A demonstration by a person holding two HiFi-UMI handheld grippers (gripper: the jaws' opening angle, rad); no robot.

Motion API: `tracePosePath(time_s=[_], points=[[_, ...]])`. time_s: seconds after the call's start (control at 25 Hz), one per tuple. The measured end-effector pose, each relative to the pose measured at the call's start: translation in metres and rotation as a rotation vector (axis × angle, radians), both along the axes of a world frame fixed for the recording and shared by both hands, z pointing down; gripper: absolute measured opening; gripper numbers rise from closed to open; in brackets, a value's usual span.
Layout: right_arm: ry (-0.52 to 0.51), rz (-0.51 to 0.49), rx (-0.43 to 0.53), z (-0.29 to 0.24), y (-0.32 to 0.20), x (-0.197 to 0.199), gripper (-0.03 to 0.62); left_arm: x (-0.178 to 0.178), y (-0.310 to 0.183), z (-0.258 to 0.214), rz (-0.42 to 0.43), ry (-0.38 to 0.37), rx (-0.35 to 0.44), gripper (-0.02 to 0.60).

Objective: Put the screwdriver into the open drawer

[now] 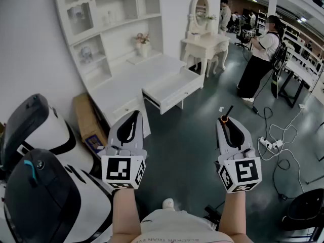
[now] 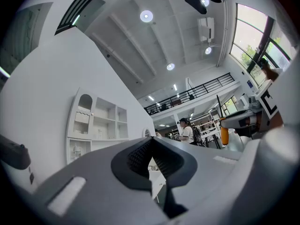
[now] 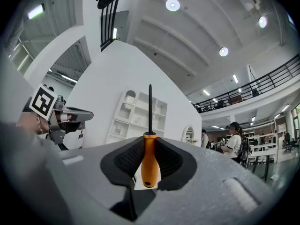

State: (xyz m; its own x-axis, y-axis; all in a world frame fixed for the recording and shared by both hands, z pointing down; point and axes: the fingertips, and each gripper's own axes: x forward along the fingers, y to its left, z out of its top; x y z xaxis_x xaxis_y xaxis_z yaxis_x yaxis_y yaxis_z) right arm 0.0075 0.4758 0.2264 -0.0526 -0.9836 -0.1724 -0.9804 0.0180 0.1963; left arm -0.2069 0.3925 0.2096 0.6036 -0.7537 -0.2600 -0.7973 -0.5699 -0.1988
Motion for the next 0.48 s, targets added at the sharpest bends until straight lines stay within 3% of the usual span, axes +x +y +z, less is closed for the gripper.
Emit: tracePosePath(time_s=[0.36, 0.48], points=[[0.028, -0.008, -0.026, 0.007, -0.026, 0.007, 0.072, 0.008, -0.032, 0.007, -0.018, 0.006, -0.019, 0.019], [-0.006, -0.021, -0.024, 0.008, -0.043, 0.008, 0.072, 0.012, -0.048, 0.006, -0.004, 0.003, -0.018, 0.018]])
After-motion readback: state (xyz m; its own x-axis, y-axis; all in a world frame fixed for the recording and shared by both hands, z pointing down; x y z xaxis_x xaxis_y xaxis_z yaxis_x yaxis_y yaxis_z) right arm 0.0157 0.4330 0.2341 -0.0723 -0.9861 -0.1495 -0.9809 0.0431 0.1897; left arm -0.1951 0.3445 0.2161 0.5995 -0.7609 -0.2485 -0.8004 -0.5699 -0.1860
